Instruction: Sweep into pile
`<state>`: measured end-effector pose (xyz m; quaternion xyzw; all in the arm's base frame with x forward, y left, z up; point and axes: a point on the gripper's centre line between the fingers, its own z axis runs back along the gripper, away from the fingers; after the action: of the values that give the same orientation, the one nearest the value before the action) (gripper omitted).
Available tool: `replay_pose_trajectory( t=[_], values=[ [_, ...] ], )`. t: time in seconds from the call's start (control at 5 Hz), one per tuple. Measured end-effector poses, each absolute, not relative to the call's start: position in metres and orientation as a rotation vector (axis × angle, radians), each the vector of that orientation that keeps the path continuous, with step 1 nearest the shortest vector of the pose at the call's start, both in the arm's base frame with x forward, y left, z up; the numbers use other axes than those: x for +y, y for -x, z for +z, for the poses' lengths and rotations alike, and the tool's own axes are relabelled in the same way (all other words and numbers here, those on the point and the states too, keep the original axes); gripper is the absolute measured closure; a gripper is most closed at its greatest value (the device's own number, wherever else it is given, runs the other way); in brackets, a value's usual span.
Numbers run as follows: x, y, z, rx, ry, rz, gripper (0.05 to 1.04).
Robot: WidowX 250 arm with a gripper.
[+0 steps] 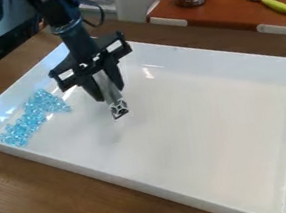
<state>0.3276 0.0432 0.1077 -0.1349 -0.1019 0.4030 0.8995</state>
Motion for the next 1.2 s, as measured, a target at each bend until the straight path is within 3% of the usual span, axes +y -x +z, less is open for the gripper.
replay_pose_trajectory(
  t=[0.4, 0.8, 1.0, 1.2],
  values=[
    [0.066, -0.315, 0.104, -0.182, 0.204, 0.786, 0.705],
    [0.108, -0.309, 0.104, -0.243, 0.130, 0.776, 0.705],
    [0.118, -0.305, 0.105, -0.248, 0.129, 0.745, 0.705],
    [0.098, -0.299, 0.117, -0.209, 0.209, 0.709, 0.706]
  ],
)
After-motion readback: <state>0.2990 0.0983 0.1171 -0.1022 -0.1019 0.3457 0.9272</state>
